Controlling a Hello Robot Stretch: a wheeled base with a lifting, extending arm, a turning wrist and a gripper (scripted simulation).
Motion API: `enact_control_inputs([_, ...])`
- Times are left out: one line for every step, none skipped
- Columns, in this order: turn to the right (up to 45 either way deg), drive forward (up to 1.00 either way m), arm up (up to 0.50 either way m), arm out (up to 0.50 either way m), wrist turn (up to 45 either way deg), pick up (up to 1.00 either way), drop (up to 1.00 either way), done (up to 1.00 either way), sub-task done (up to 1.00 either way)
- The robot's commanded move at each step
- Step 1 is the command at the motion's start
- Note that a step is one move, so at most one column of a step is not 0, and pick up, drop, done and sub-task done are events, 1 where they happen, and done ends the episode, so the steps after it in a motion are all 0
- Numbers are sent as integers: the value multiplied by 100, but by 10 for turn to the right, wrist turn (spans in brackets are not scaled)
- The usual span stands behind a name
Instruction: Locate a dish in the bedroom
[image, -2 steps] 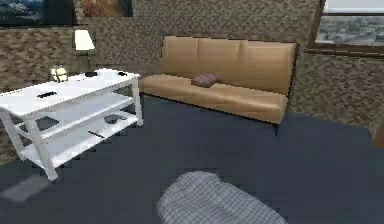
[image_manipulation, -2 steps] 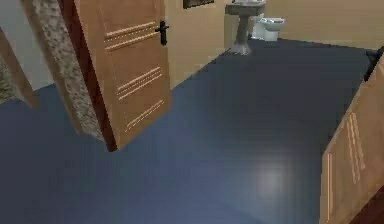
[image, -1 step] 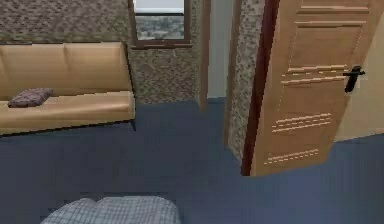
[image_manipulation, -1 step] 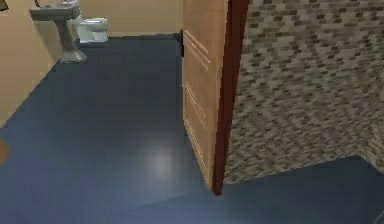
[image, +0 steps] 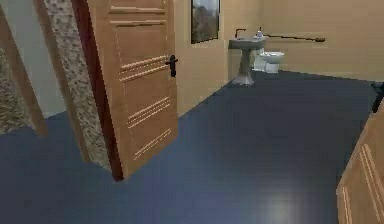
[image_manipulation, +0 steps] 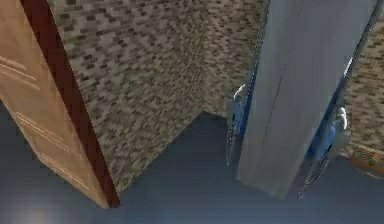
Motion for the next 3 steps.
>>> enact_control_inputs([450,0,0,0,0,0,0,0,0])
enact_control_inputs([300,0,0,0,0,0,0,0,0])
enact_control_inputs([0,20,0,0,0,0,0,0,0])
